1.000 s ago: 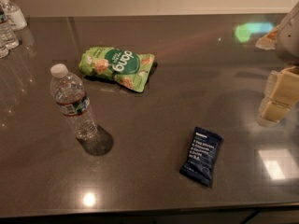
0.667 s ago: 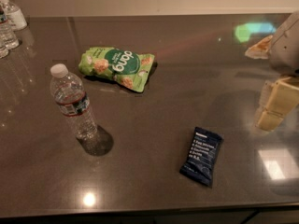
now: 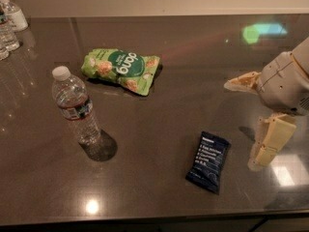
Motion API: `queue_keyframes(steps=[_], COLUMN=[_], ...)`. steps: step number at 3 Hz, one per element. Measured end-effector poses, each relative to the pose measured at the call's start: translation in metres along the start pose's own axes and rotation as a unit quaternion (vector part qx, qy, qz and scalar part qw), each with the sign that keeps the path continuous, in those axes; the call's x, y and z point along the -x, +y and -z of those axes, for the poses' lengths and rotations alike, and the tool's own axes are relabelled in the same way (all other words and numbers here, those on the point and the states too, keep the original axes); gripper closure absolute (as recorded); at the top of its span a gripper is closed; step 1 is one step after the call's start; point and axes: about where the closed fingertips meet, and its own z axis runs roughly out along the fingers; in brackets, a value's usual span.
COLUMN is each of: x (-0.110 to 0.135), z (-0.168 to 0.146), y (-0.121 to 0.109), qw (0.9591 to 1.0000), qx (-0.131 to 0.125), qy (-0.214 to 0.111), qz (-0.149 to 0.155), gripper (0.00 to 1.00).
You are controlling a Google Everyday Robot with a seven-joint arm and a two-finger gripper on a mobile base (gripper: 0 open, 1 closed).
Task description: Pick rxbar blueberry
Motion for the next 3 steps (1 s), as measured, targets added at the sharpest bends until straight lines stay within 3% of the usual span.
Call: queue_keyframes(steps=[2,3], x=[0.002,-0.002], z=[-0.04,-0.053], y=[0.019,0.016], qw=[0.9971,0.9955], qx=[0.043,0.047], qy=[-0.044,-0.056], qz=[0.045,0.061], gripper=[0.0,0.0])
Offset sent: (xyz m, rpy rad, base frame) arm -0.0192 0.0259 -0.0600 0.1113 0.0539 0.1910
